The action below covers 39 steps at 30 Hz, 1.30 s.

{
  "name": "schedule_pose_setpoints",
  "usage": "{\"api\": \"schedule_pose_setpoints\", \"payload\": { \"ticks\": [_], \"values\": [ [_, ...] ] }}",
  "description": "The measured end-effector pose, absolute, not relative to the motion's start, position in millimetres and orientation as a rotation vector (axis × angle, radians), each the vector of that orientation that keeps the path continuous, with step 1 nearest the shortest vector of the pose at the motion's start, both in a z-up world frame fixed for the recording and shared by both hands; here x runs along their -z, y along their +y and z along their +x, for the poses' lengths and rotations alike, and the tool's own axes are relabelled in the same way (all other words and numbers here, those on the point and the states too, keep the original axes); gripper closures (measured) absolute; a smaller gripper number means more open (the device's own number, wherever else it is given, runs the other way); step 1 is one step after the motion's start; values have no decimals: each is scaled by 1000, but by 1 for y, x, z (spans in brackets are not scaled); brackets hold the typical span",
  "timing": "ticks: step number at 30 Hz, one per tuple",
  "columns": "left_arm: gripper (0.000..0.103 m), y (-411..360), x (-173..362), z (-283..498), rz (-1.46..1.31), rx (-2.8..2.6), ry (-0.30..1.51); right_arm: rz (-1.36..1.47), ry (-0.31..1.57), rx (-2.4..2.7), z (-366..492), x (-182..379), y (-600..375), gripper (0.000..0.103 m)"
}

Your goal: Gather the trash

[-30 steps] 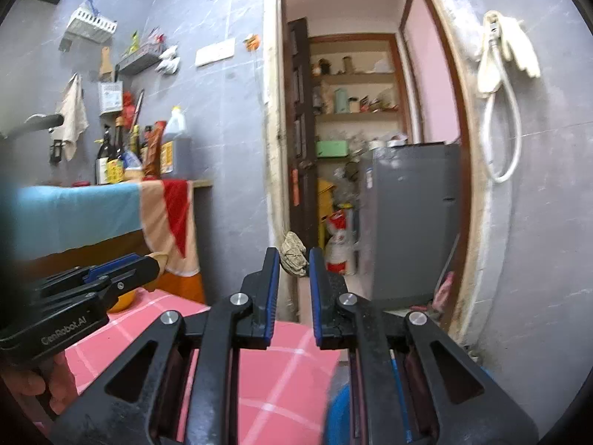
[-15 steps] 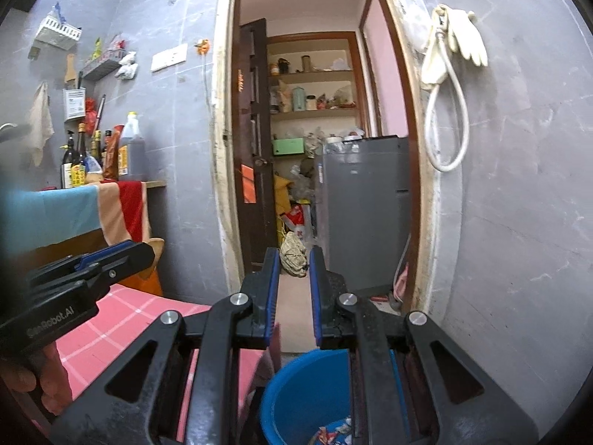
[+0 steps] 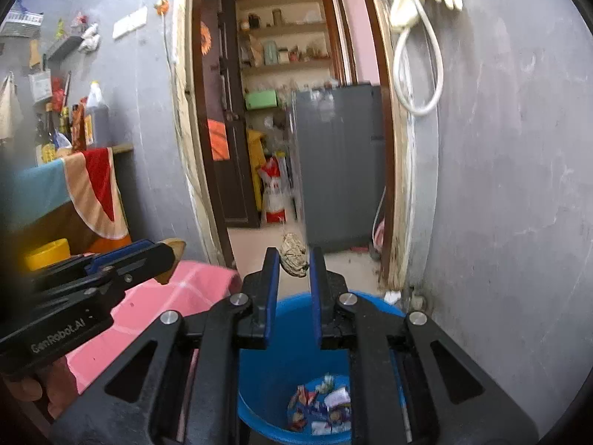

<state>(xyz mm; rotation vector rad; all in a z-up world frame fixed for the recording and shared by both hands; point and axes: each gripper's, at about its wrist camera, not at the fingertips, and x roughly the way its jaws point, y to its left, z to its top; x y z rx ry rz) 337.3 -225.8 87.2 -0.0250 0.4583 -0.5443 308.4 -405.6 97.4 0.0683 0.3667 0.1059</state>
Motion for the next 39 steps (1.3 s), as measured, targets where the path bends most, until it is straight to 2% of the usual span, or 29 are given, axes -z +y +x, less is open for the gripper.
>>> {"api": "schedule_pose_setpoints", "payload": {
  "ticks": [13, 17, 22, 25, 31, 35, 39],
  "values": [
    [81, -246, -61, 364, -55, 574, 666, 179, 519, -116, 329, -73, -432, 45],
    [67, -242, -59, 366, -74, 564, 684, 196, 540, -107, 335, -69, -434, 45],
    [65, -235, -60, 365, -82, 541, 678, 209, 543, -96, 333, -68, -436, 45],
    [56, -228, -63, 361, -97, 520, 654, 209, 529, -89, 330, -71, -435, 43],
    [44, -209, -75, 355, -109, 466, 601, 192, 495, -79, 323, -77, -430, 31],
    [25, -194, -81, 350, -128, 428, 563, 174, 467, -75, 317, -84, -428, 22],
    [16, -180, -85, 345, -139, 399, 543, 168, 451, -76, 313, -89, -425, 11]
  ]
}}
